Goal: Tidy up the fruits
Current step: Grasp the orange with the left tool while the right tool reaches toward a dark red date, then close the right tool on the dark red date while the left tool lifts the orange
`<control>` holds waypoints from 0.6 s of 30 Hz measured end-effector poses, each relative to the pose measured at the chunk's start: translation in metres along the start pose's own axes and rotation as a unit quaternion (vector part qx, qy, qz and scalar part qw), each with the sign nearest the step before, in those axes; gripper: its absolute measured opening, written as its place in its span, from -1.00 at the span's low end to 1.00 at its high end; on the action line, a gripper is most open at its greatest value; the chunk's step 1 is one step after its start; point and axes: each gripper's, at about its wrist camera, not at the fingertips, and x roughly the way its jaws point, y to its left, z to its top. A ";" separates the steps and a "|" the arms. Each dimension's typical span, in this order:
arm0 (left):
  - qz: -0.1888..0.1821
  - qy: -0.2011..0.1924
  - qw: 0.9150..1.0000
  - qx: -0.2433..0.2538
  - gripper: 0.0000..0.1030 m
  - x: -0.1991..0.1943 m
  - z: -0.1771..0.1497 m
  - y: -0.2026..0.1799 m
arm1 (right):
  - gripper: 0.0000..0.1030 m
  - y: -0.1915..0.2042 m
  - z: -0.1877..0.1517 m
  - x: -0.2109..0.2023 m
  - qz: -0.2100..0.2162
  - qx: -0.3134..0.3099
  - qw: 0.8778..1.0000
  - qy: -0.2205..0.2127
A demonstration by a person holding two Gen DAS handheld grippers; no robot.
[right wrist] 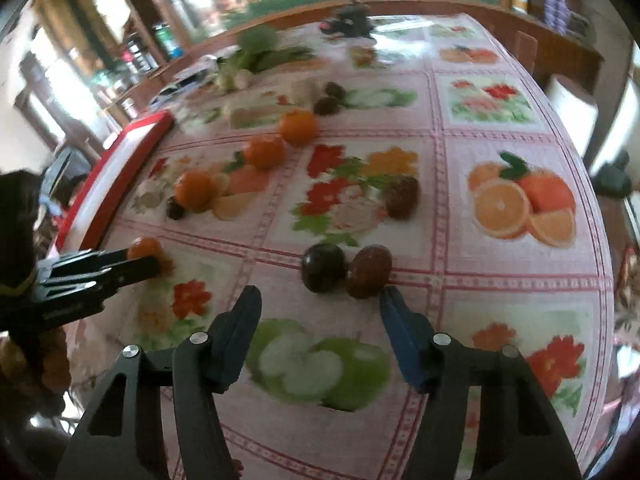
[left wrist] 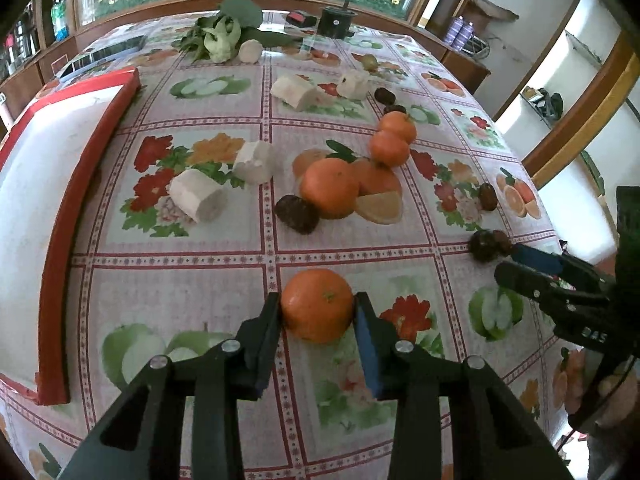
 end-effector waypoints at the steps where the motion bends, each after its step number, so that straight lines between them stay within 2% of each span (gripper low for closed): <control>1: -0.002 0.000 1.000 -0.002 -0.25 0.000 0.000 0.001 | 0.17 -0.001 0.001 0.000 -0.013 -0.002 1.000 0.000; 6: -0.008 0.001 1.000 -0.004 -0.24 0.000 -0.001 0.003 | 0.14 -0.003 -0.001 0.001 -0.016 -0.001 1.000 0.004; 8: -0.008 0.001 1.000 -0.004 -0.24 0.000 -0.001 0.003 | 0.05 0.001 -0.003 0.001 -0.009 -0.004 1.000 0.006; 12: -0.009 0.001 1.000 -0.001 -0.24 -0.001 -0.001 0.003 | 0.00 0.006 -0.003 0.007 -0.011 -0.014 1.000 0.008; 14: -0.011 0.000 1.000 -0.002 -0.24 -0.001 -0.002 0.003 | -0.16 0.007 -0.001 0.010 -0.015 -0.016 1.000 0.010; 16: -0.011 -0.001 1.000 -0.002 -0.24 -0.001 -0.002 0.003 | -0.23 0.006 0.001 0.012 -0.016 -0.012 1.000 0.009; 18: -0.010 -0.002 1.000 0.000 -0.24 -0.001 -0.002 0.003 | -0.42 0.007 0.001 0.013 -0.023 -0.016 1.000 0.011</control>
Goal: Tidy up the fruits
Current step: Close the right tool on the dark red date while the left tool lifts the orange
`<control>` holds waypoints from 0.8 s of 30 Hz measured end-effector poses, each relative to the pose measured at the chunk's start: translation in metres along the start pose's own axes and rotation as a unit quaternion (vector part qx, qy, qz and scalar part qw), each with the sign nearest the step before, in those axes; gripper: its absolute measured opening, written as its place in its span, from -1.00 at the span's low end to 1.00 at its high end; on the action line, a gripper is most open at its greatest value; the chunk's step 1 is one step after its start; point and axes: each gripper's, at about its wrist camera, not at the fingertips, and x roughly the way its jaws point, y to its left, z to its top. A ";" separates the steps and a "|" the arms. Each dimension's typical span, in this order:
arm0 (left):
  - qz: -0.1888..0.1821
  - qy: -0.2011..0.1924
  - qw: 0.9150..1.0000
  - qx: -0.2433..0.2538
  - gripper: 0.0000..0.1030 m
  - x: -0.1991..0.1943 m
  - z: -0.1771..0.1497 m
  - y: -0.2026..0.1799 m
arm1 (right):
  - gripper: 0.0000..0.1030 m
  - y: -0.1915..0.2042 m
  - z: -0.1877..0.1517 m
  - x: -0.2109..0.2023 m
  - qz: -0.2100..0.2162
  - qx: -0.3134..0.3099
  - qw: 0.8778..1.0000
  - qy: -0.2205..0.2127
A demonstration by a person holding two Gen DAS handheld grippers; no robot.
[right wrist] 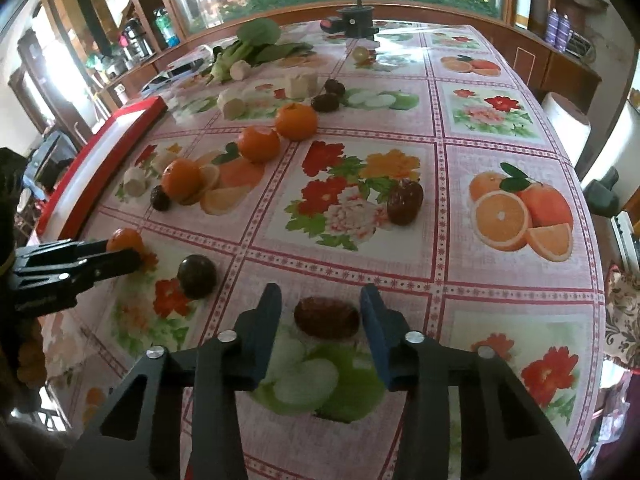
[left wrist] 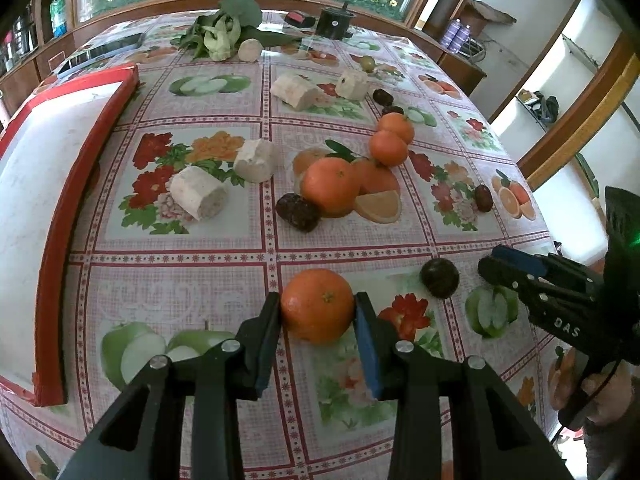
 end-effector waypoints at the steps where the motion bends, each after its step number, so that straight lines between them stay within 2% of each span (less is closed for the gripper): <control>1: 0.000 -0.001 1.000 0.002 -0.24 0.000 0.000 0.000 | -0.45 0.002 0.000 0.000 -0.006 -0.004 1.000 0.001; 5: 0.006 -0.010 1.000 0.015 -0.24 -0.001 -0.003 -0.003 | -0.45 0.009 -0.004 -0.002 -0.025 -0.018 1.000 -0.001; 9: 0.006 -0.011 1.000 0.021 -0.25 -0.001 -0.003 -0.004 | -0.45 0.007 -0.006 -0.006 -0.024 -0.011 1.000 -0.007; 19: -0.031 -0.024 0.999 0.029 -0.25 -0.014 -0.014 -0.001 | -0.46 0.010 -0.018 -0.023 -0.029 -0.006 0.999 -0.021; 24: -0.032 -0.027 0.999 0.030 -0.25 -0.020 -0.018 0.001 | -0.46 0.022 -0.022 -0.025 -0.033 -0.017 0.999 -0.022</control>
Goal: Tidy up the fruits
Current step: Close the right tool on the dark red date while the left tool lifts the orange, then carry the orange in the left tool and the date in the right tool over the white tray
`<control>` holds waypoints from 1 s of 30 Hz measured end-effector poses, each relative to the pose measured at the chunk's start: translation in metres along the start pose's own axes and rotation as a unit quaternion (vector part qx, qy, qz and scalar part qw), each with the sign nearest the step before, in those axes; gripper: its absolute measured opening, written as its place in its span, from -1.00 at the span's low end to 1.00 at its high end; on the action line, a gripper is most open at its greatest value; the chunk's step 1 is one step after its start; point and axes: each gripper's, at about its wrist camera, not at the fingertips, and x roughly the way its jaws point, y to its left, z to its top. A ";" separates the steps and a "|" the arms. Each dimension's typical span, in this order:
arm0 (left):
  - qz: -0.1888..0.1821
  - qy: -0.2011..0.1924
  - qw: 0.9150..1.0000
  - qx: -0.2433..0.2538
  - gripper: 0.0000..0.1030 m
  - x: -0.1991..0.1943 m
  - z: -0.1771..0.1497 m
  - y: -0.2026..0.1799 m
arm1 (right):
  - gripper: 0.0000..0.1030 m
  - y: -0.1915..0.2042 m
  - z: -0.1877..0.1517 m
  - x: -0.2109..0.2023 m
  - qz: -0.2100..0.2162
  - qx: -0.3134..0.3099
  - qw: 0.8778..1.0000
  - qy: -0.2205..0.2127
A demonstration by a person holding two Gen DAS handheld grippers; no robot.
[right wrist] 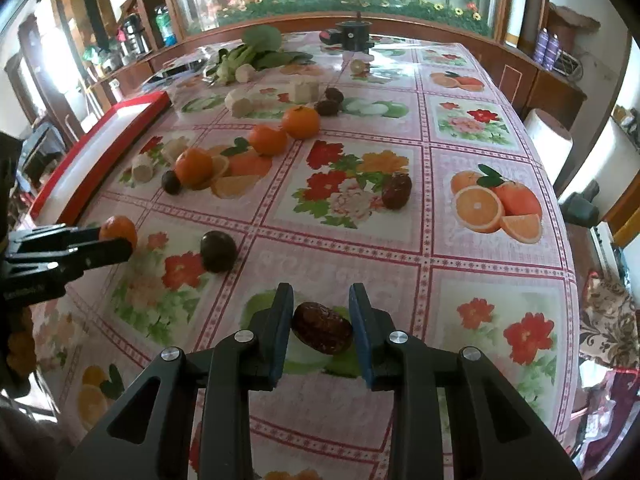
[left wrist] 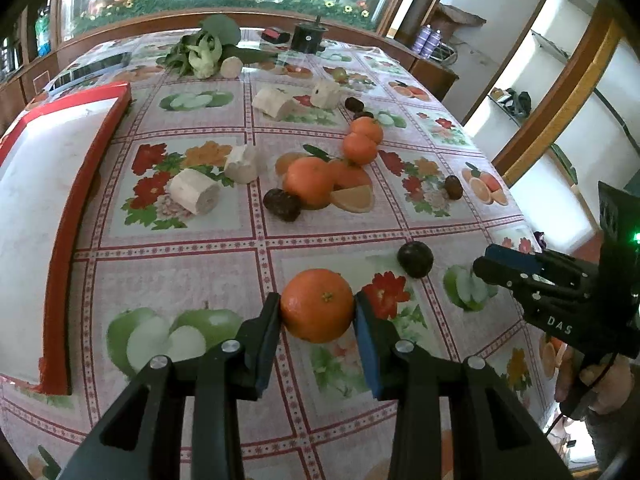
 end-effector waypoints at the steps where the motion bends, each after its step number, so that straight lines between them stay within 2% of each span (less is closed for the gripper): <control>1: 0.002 0.001 1.000 -0.001 -0.25 -0.001 -0.001 0.000 | -0.46 0.003 0.000 -0.001 0.001 -0.001 1.000 -0.001; 11: 0.000 -0.016 1.000 -0.008 -0.25 -0.027 -0.005 0.013 | -0.45 0.035 0.015 -0.005 0.011 -0.028 1.000 -0.011; 17: 0.012 -0.033 0.999 -0.035 -0.25 -0.047 -0.007 0.040 | -0.45 0.070 0.034 0.002 0.031 -0.056 0.998 -0.013; 24: 0.036 -0.057 0.994 -0.088 -0.25 -0.074 -0.012 0.088 | -0.46 0.139 0.068 0.016 0.070 -0.116 0.991 -0.014; 30: 0.084 -0.075 0.986 -0.120 -0.25 -0.097 -0.013 0.136 | -0.46 0.207 0.094 0.030 0.105 -0.172 0.979 -0.020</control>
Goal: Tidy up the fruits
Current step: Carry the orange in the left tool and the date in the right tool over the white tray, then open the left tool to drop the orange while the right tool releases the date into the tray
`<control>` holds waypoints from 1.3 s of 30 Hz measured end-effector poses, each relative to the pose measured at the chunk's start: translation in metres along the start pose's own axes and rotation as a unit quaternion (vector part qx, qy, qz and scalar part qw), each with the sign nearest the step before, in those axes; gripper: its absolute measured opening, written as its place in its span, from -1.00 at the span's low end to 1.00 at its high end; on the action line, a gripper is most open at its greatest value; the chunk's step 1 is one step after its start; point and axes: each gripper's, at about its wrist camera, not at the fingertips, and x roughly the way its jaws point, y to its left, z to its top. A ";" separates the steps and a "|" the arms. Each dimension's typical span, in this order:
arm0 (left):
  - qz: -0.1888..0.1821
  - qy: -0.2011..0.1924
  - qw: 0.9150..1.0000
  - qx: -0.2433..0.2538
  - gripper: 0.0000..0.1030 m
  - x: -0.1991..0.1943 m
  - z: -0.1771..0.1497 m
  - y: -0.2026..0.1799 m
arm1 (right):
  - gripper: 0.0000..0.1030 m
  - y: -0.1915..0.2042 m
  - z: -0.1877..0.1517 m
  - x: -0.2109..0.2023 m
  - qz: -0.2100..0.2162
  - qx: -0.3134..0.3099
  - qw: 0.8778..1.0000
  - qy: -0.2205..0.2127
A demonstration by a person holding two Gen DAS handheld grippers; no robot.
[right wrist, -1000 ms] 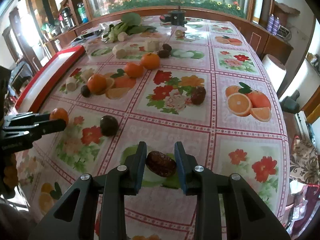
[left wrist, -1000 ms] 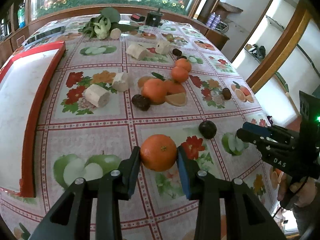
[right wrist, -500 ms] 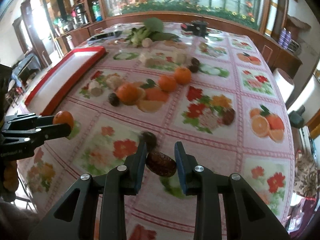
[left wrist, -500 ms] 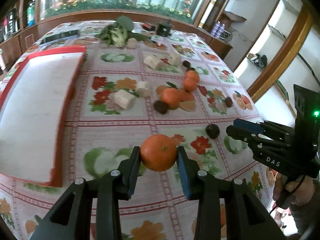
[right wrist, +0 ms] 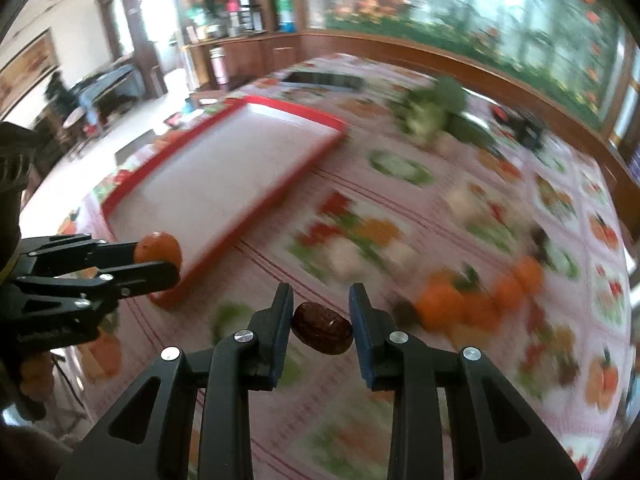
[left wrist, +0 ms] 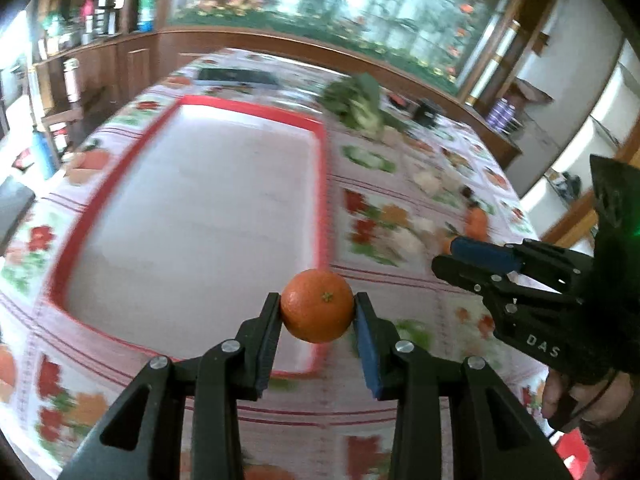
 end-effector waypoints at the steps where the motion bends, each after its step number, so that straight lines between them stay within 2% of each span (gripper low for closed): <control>1: 0.009 -0.003 1.000 -0.006 -0.25 -0.001 0.003 0.009 | -0.46 0.013 0.010 0.008 0.010 -0.012 1.000 0.001; 9: 0.065 -0.004 0.997 -0.046 -0.25 0.001 0.012 0.072 | -0.46 0.083 0.043 0.051 0.066 -0.058 0.996 0.006; 15: 0.083 0.011 0.995 -0.060 -0.25 0.012 0.012 0.098 | -0.46 0.105 0.044 0.079 0.084 -0.067 0.994 0.030; 25: 0.101 0.019 0.993 -0.056 -0.24 0.021 0.012 0.105 | -0.45 0.111 0.042 0.100 0.080 -0.074 0.993 0.051; 31: 0.111 0.022 0.992 -0.060 -0.24 0.020 0.011 0.105 | -0.44 0.112 0.040 0.098 0.078 -0.079 0.992 0.054; 34: 0.112 0.021 0.991 -0.064 -0.23 0.018 0.009 0.103 | -0.33 0.110 0.038 0.098 0.075 -0.074 0.993 0.058; 39: 0.117 0.017 0.991 -0.065 -0.22 0.012 0.007 0.100 | -0.32 0.109 0.034 0.092 0.077 -0.068 0.993 0.057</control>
